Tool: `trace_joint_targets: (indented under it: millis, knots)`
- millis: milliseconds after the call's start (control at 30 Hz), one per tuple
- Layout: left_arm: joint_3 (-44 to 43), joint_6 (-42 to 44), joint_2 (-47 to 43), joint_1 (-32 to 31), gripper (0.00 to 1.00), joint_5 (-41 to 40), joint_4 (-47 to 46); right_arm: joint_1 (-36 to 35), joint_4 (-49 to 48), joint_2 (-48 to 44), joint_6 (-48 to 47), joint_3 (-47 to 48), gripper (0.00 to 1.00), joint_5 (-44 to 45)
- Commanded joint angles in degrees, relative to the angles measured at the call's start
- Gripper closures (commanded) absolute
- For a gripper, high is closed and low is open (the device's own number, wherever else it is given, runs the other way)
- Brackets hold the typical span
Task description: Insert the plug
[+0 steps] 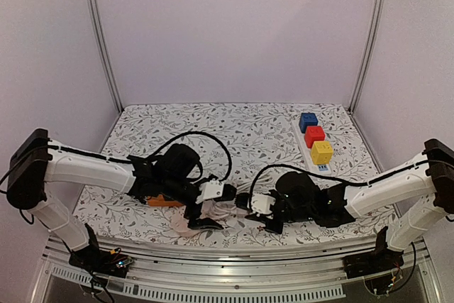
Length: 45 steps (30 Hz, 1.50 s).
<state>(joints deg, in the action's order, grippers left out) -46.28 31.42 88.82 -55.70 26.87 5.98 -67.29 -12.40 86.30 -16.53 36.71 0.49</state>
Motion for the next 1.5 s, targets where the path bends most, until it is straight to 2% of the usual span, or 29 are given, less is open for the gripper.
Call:
trace_joint_targets:
  millis: [0,200,367,467,533,633,767,800,833,933,1033,1067,1100,1200,1300,1367,1467]
  knots:
    - [0.8,-6.0,1.98,-0.98,0.04,-2.26,-12.51,0.57,-4.45,-2.57,-1.9,-0.63,1.0,-2.91]
    - [2.28,-4.91,3.4,-1.15,0.3,-1.94,-13.05,0.5,-4.82,-2.37,-1.99,-0.09,1.0,-2.51]
    - [3.96,-2.77,3.36,-0.65,0.32,-3.59,-11.45,0.62,-4.65,-2.57,-2.44,0.3,1.0,-1.67]
    - [4.16,-2.94,3.27,-0.62,0.4,-2.71,-10.32,0.66,-4.56,-3.01,-2.67,0.25,1.0,-1.23]
    - [4.46,-2.73,3.43,-0.63,0.57,-2.45,-11.36,0.65,-4.56,-3.22,-2.86,0.5,1.0,-1.37]
    - [4.34,-2.49,3.42,-0.62,0.98,-2.96,-13.23,0.67,-4.24,-2.93,-3.38,1.22,1.0,-1.33]
    - [3.13,-5.62,1.65,-0.68,1.0,-5.29,-15.86,0.73,-3.69,-3.41,-3.01,2.22,1.0,4.57]
    - [2.58,-7.76,0.87,-0.78,1.0,-7.48,-17.54,0.78,-3.56,-4.47,-1.82,2.52,0.99,7.15]
    - [2.07,-9.6,0.11,-0.78,1.0,-9.33,-18.97,1.16,-3.48,-5.53,-1.08,2.57,0.93,8.98]
    - [0.49,-13.23,-2.49,-0.81,1.0,-11.43,-21.35,2.88,-3.49,-12.38,2.94,2.3,0.71,13.33]
    - [-0.86,-16.78,-4.61,-0.78,1.0,-11.5,-22.29,3.86,-3.46,-21.28,6.78,1.84,0.33,14.27]
    - [-1.24,-17.97,-5.12,-0.8,1.0,-12.5,-23.13,3.91,-3.15,-23.4,7.37,1.91,0.24,14.46]
    - [-1.55,-18.65,-5.62,-0.74,1.0,-13.89,-24.36,3.87,-2.63,-25.99,8.23,2.19,0.16,15.26]
    - [-2.61,-17.5,-6.37,-0.76,1.0,-18.92,-29.51,3.87,-0.46,-31.08,12.4,3.68,0.02,18.22]
    - [-4.02,-15.84,-5.88,-0.75,1.0,-25.76,-34.94,3.9,-0.12,-31.6,17.79,5.28,0.02,21.3]
    - [-4.84,-13.97,-5.49,-0.93,1.0,-30.46,-38.46,3.88,-1.21,-29.52,25.87,6.82,0.05,24.04]
    - [-5.94,-9.87,-4.91,-1.4,1.0,-33.88,-42.13,3.86,-9.59,-25.7,34.09,6.87,0.07,21.58]
